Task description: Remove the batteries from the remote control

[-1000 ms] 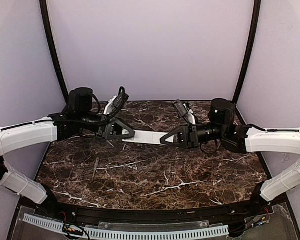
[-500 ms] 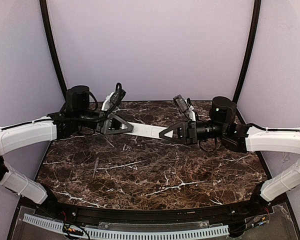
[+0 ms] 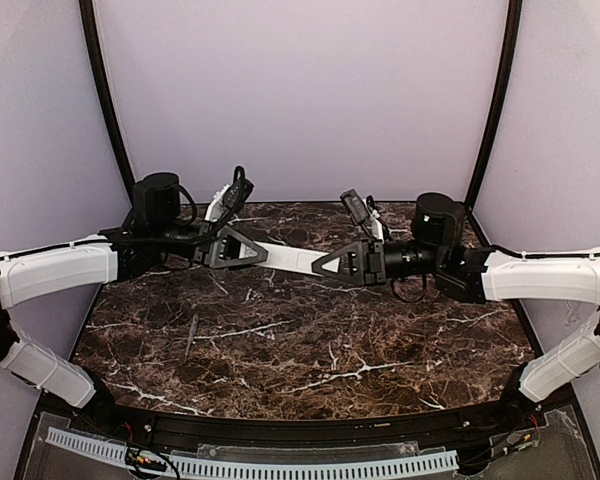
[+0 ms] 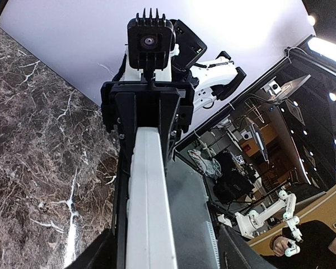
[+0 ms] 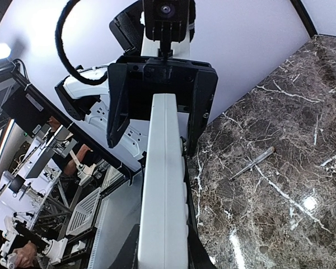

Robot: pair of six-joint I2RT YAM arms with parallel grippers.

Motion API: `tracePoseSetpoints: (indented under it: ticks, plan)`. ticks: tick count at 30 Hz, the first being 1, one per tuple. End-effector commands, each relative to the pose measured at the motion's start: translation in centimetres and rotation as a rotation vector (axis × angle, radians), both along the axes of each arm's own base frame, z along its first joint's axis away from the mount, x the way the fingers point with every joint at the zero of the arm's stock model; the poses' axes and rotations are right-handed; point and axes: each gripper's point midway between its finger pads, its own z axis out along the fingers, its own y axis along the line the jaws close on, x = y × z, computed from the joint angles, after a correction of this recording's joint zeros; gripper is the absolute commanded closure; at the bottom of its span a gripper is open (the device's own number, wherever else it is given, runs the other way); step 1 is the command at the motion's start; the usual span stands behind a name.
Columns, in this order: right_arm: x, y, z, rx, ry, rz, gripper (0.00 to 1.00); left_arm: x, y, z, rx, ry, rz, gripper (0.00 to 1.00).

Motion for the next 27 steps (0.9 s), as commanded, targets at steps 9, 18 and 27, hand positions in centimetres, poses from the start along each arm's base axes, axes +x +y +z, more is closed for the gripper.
tracePoseSetpoints:
  ticks: [9,18,27]
  plan:
    - [1.0,0.8,2.3,0.084,-0.050,-0.005,1.00,0.2,0.1,-0.8,0.016,-0.001,0.013,0.47]
    - [1.2,1.1,2.0,0.074,-0.045,-0.012,1.00,0.4,0.0,-0.8,0.019,0.006,0.018,0.51]
    - [1.2,1.9,1.6,0.063,-0.043,-0.006,1.00,0.7,-0.1,-1.2,0.036,0.019,0.030,0.86]
